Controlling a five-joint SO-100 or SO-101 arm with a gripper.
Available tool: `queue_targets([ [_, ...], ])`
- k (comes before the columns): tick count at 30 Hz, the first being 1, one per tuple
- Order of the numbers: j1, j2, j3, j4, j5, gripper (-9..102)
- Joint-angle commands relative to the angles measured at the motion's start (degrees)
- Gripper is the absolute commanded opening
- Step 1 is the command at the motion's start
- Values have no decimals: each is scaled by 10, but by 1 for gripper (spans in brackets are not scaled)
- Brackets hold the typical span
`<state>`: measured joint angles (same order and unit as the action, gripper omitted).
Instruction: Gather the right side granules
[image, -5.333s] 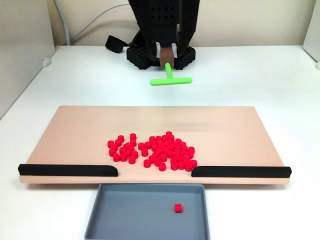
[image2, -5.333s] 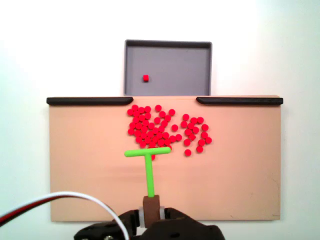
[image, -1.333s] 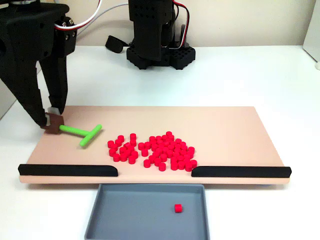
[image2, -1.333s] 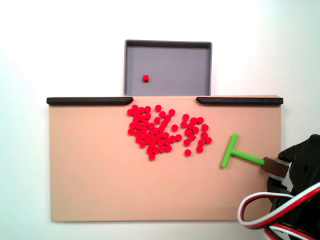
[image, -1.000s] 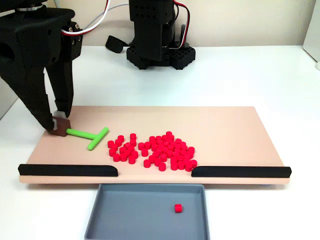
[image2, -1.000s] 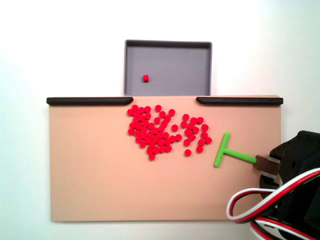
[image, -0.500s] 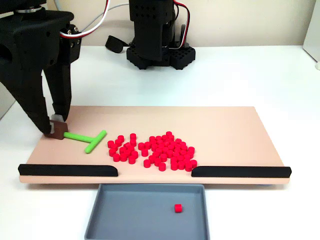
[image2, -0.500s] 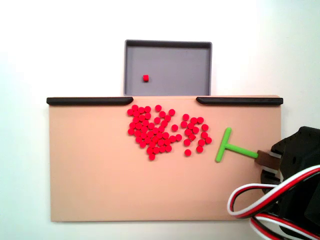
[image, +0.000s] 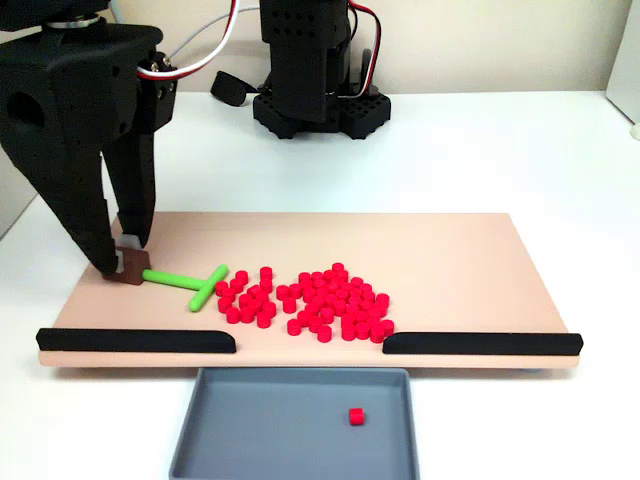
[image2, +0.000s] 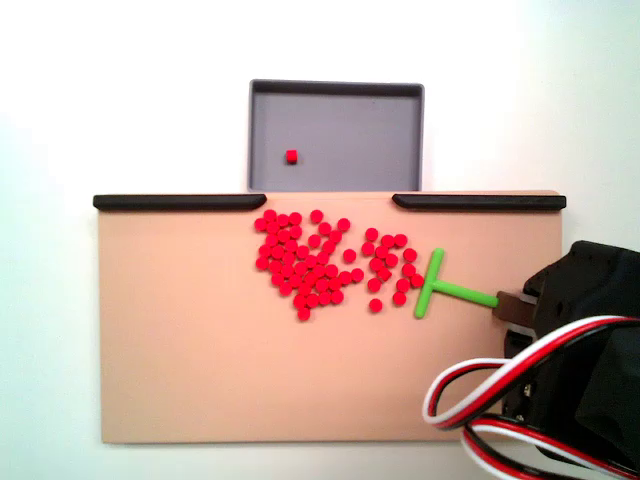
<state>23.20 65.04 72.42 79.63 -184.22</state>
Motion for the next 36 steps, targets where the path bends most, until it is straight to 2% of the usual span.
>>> queue_targets([
  [1,-6,0,-12,0,-123,0],
  [36,-37,-20,-31,0,-71,0],
])
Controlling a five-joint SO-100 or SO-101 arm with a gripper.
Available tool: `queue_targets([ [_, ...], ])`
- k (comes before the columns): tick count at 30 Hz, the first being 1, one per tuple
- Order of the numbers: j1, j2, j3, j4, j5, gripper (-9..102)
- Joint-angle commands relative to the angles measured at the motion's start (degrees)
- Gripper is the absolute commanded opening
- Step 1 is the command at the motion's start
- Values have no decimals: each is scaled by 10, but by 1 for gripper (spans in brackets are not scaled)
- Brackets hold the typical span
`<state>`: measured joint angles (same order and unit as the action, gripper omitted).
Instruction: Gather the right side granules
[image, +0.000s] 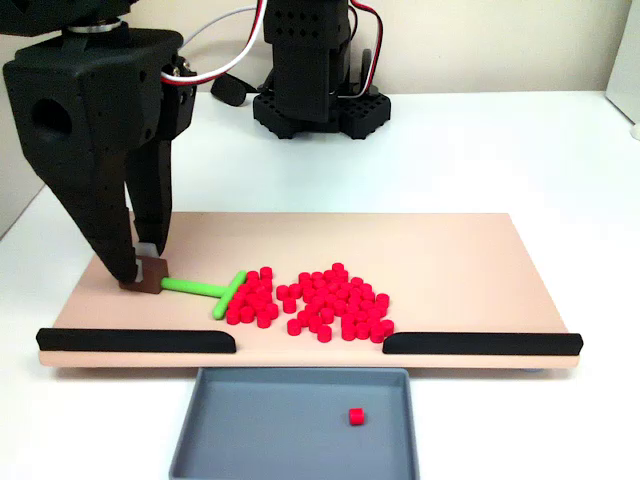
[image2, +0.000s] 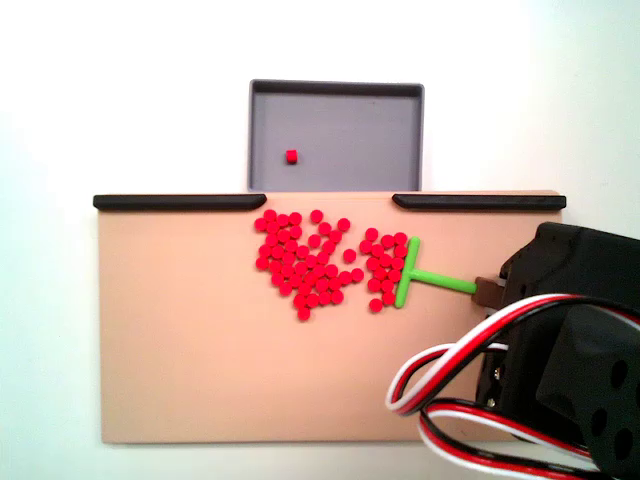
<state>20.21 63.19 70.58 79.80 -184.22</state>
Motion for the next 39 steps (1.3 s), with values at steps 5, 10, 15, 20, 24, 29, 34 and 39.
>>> queue_targets([
  [5,-12,-5,-16,-2,-60,0],
  [10,-13,-6,-18,-2,-59,0],
  [15,-18,-11,-22,-2,-52,0],
  [20,-20,-11,-22,-2,-47,0],
  [24,-22,-11,-23,-2,-42,0],
  [29,-26,-11,-23,-2,-33,0],
  [34,-32,-11,-23,-2,-23,0],
  [39,-36,-8,-23,-2,-15,0],
])
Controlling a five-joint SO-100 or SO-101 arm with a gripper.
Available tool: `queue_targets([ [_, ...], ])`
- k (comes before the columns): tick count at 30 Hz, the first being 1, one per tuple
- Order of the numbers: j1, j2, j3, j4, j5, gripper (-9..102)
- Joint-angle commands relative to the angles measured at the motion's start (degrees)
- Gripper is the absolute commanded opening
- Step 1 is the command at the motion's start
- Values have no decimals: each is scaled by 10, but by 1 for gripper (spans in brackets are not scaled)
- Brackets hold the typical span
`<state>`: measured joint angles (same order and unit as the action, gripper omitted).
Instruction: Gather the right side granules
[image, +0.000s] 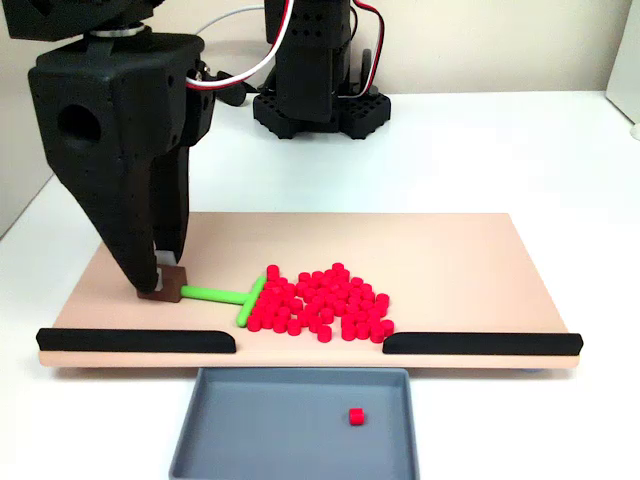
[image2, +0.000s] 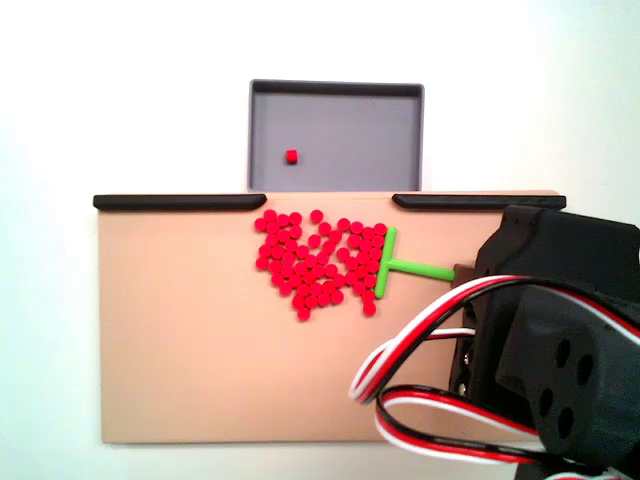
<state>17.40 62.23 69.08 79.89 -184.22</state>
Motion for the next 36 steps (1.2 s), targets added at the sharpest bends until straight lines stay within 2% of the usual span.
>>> queue_targets([
  [1,-9,2,-8,-3,-14,0],
  [36,-18,5,-8,-3,10,0],
])
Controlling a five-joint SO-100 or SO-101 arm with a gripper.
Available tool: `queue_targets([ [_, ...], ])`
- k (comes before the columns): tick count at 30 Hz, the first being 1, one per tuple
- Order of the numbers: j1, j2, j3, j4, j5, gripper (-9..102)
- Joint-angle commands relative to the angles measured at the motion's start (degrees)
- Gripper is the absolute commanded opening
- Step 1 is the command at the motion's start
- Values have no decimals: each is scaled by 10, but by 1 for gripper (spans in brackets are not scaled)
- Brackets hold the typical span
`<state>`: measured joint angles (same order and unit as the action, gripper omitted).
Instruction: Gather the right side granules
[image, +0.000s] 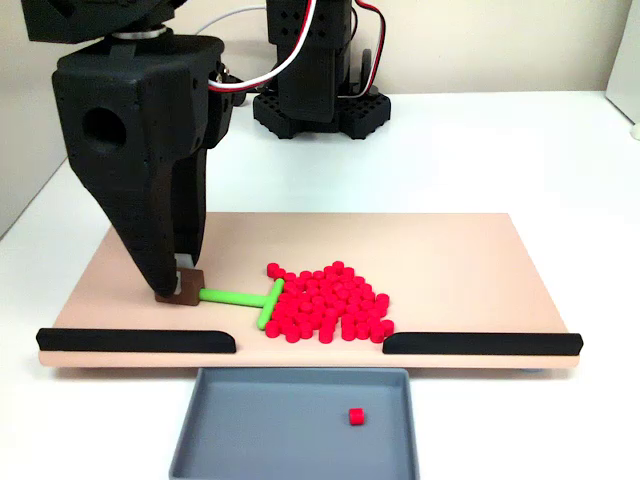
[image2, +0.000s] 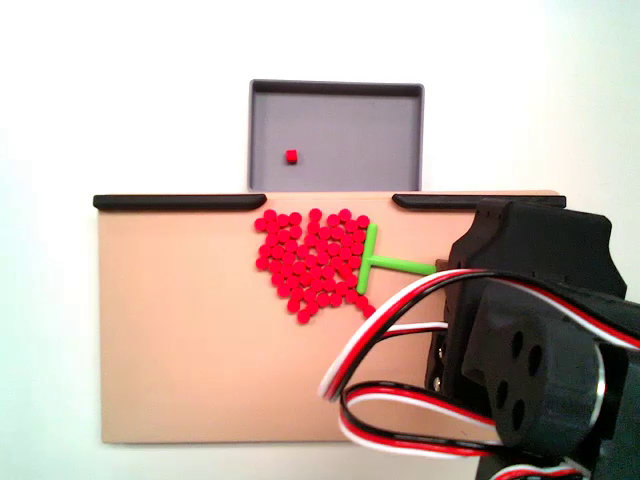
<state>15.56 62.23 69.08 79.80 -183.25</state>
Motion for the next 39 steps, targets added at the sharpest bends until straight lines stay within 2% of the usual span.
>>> queue_targets([
  [1,2,6,-8,-2,-2,0],
  [19,50,72,2,7,-26,0],
  [24,69,113,3,43,33,0],
  [26,67,132,3,65,105,0],
  [33,32,188,5,132,466,0],
  [39,-33,248,91,151,677,0],
])
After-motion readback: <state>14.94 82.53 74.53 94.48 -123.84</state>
